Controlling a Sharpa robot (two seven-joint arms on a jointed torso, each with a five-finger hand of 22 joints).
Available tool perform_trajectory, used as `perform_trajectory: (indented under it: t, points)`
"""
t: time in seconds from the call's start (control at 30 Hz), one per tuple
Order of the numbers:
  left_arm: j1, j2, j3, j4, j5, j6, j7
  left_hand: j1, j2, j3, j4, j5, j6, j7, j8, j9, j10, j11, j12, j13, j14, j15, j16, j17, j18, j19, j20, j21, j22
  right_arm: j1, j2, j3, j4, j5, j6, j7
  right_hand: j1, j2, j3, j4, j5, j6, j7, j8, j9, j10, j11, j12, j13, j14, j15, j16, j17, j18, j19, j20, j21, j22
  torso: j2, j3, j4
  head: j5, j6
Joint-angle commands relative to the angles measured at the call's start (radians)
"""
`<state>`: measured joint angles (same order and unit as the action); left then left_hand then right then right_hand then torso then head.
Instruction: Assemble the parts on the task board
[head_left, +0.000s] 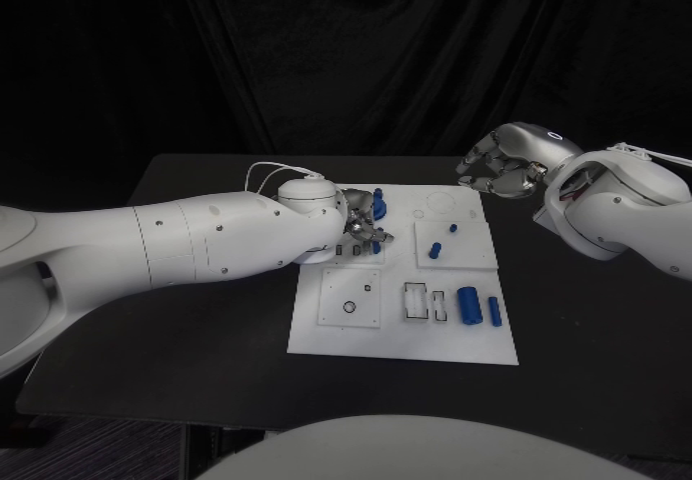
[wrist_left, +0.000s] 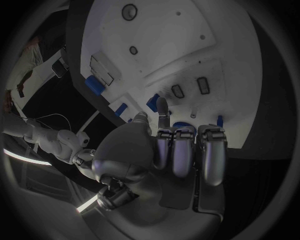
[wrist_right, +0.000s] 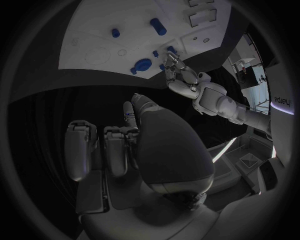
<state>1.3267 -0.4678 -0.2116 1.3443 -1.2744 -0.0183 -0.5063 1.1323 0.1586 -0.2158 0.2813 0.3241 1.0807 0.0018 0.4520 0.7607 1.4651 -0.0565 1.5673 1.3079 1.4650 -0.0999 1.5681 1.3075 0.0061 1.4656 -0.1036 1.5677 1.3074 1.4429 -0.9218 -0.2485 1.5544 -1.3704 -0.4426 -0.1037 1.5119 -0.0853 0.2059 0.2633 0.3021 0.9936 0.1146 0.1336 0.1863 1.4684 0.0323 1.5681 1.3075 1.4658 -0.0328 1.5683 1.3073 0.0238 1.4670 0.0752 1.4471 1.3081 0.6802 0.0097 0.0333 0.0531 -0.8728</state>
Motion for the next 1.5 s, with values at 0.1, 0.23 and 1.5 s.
perform_trajectory:
  t: [0.1, 0.23, 1.5]
  points:
    - [-0.005, 0.004, 0.001, -0.001, -0.001, 0.019, 0.013, 0.011, 0.001, 0.008, 0.0, -0.003, -0.006, 0.003, -0.008, 0.001, 0.106, -0.003, 0.004, 0.263, 0.106, 0.0, 0.003, 0.263, -0.006, 0.105, 0.0, 0.003, 0.263, -0.002, -0.002, 0.001, 0.002, -0.002, 0.004, -0.023, 0.005, 0.005, 0.004, -0.001, 0.004, 0.007, 0.003, -0.006, -0.001, 0.102, 0.007, 0.003, 0.263, 0.105, 0.007, 0.003, 0.263, 0.009, 0.037, 0.006, -0.004, 0.219, 0.0, -0.0001, -0.0001, 0.0, 0.0]
    - [-0.006, 0.007, 0.001, -0.003, -0.001, 0.022, 0.011, 0.013, 0.001, 0.009, -0.001, -0.003, -0.006, 0.003, -0.01, 0.001, 0.106, -0.002, 0.004, 0.263, 0.106, 0.0, 0.003, 0.263, -0.006, 0.105, 0.0, 0.003, 0.263, -0.002, -0.001, 0.001, 0.001, -0.002, 0.006, -0.023, 0.006, 0.005, 0.005, -0.002, 0.005, 0.007, 0.003, -0.007, -0.001, 0.102, 0.008, 0.003, 0.263, 0.105, 0.008, 0.003, 0.263, 0.01, 0.036, 0.007, -0.007, 0.218, 0.0, -0.0003, 0.0005, -0.001, 0.0]
    - [-0.011, 0.014, 0.001, -0.008, -0.001, 0.051, 0.022, 0.087, -0.024, 0.072, -0.016, 0.095, 0.002, 0.006, -0.075, 0.013, 0.106, 0.0, 0.004, 0.263, 0.106, 0.003, 0.003, 0.263, -0.006, 0.105, 0.004, 0.003, 0.263, -0.002, 0.002, 0.001, -0.001, -0.002, 0.021, -0.032, 0.007, 0.005, 0.006, -0.004, 0.007, 0.007, 0.004, -0.008, -0.002, 0.102, 0.008, 0.003, 0.263, 0.105, 0.009, 0.003, 0.263, 0.012, 0.032, 0.008, -0.013, 0.216, 0.001, 0.0003, 0.0011, 0.002, 0.0]
